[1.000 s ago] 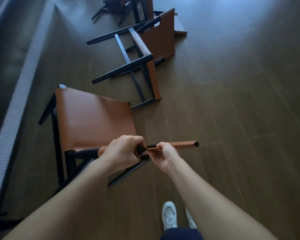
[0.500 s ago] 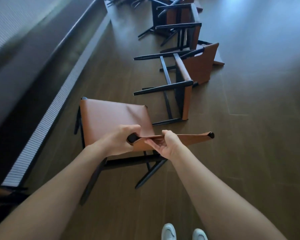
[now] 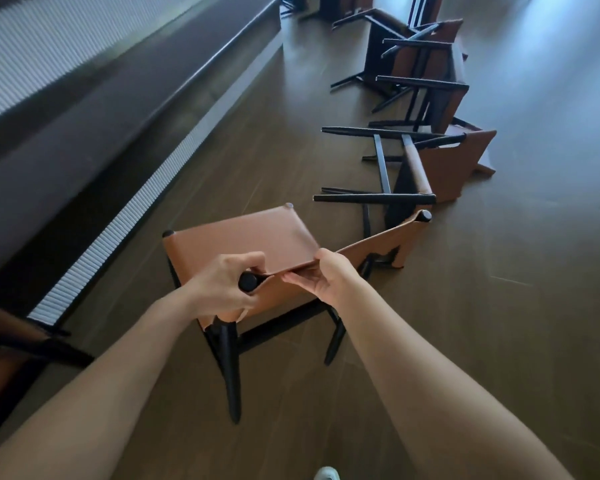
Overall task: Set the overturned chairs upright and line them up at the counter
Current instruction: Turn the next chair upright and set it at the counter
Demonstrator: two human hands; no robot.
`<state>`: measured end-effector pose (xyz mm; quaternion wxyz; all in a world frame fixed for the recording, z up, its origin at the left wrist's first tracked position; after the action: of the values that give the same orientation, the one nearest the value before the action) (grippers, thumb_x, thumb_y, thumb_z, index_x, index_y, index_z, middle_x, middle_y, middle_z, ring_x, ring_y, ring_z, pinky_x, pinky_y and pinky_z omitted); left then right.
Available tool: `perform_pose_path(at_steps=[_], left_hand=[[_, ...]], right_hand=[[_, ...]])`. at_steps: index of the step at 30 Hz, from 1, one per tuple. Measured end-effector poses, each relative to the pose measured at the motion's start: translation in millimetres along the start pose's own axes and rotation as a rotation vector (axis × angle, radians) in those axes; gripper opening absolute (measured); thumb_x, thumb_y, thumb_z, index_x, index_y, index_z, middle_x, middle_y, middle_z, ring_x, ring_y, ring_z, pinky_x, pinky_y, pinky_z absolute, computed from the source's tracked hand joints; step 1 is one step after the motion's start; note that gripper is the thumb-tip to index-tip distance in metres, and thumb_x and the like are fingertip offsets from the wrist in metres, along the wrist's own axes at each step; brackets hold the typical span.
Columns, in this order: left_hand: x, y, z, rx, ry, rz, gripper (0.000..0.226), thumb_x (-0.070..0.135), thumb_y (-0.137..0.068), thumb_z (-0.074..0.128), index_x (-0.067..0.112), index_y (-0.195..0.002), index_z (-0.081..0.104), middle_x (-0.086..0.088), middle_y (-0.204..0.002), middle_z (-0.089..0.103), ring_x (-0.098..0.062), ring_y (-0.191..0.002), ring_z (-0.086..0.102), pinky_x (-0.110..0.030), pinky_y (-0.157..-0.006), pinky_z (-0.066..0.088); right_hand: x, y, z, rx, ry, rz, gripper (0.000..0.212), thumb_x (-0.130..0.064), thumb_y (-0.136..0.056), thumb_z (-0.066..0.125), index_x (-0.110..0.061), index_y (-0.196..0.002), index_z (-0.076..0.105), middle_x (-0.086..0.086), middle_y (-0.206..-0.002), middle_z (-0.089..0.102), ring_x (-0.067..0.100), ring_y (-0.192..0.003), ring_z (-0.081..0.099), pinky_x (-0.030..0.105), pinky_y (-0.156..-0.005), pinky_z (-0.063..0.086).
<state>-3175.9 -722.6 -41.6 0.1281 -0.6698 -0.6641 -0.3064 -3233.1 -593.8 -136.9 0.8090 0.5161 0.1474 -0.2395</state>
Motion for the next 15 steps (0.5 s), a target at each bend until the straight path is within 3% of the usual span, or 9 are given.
perform_pose_path(at_steps=[7,15], left_hand=[[-45.5,46.3,-4.9,0.099,0.116,-0.076,0.027,0.01,-0.074,0.076,0.022,-0.09,0.058,0.001,-0.091,0.066,-0.015,-0.09,0.064,-0.047,-0.085,0.053],[-69.9,75.6,8.0,0.107,0.068,-0.07,0.033,0.02,-0.08,0.073,0.04,-0.094,0.05,0.017,-0.09,0.062,-0.001,-0.088,0.062,-0.03,-0.08,0.055]], right_hand=[[25.0,3.8,47.0,-0.033,0.128,-0.001,0.019,-0.012,-0.105,0.037,-0.004,-0.121,0.041,0.028,-0.125,0.058,0.045,-0.078,0.066,0.043,-0.056,0.06],[45.6,4.4,71.5,-0.042,0.285,0.0,0.022,-0.012,-0.104,0.04,-0.002,-0.123,0.043,0.025,-0.122,0.06,0.039,-0.06,0.071,0.043,-0.057,0.06]])
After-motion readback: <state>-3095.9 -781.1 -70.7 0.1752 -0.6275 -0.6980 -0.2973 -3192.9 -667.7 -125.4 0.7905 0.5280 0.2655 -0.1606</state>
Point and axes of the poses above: each hand's wrist, its own y-axis away from the middle knuckle, its own z-axis out of the palm, x = y × z, the point moved 9 cm from there along -y, towards the middle knuckle
